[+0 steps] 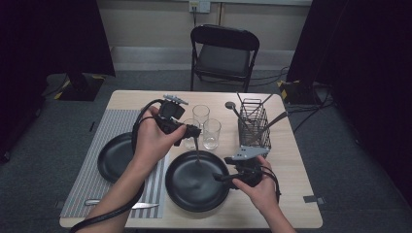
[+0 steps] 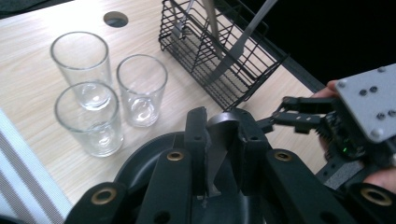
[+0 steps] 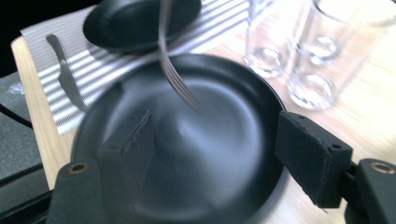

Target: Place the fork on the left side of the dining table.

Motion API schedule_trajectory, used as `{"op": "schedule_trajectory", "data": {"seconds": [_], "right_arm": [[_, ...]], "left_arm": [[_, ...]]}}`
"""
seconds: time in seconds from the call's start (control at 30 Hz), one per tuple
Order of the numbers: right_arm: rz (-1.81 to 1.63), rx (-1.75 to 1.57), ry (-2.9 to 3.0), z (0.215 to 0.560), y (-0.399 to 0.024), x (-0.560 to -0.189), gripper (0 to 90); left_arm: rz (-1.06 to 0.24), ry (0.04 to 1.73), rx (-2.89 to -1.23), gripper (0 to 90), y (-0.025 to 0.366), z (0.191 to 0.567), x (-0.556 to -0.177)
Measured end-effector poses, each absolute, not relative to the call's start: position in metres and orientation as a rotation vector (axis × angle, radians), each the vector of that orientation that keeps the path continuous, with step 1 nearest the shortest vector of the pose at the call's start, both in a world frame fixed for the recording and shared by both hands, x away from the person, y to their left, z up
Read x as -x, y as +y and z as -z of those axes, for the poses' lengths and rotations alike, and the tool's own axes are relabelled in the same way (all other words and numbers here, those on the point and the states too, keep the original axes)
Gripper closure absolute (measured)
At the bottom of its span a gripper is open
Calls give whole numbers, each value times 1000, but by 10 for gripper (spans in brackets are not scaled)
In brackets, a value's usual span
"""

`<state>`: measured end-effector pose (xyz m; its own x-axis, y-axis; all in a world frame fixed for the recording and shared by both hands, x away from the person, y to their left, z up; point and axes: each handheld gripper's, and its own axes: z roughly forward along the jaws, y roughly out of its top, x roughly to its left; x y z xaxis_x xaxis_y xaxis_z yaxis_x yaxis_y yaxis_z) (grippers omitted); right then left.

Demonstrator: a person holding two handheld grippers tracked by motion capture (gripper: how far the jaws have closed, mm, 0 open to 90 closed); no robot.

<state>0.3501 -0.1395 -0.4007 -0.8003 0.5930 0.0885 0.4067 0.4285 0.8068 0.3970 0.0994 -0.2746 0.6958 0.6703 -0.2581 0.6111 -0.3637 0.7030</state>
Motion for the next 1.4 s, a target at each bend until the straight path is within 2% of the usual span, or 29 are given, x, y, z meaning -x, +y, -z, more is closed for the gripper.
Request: {"op": "schedule_trajectory", "data": {"seconds": [0.3, 0.83, 1.13, 1.4], "right_arm": [[-1302, -875, 2472, 402, -112, -362, 291], [-1285, -989, 2345, 404, -129, -370, 309], [-1294, -927, 2429, 408, -136, -360, 257], [-1213, -925, 2483, 421, -168, -345, 208]], "left_arm": [[-71, 949, -2087, 781, 89, 276, -391], [-38, 990, -2075, 784, 108, 281, -386], [-53, 1034, -2071, 786, 121, 280, -392], [-83, 1066, -2059, 786, 139, 275, -397]]}}
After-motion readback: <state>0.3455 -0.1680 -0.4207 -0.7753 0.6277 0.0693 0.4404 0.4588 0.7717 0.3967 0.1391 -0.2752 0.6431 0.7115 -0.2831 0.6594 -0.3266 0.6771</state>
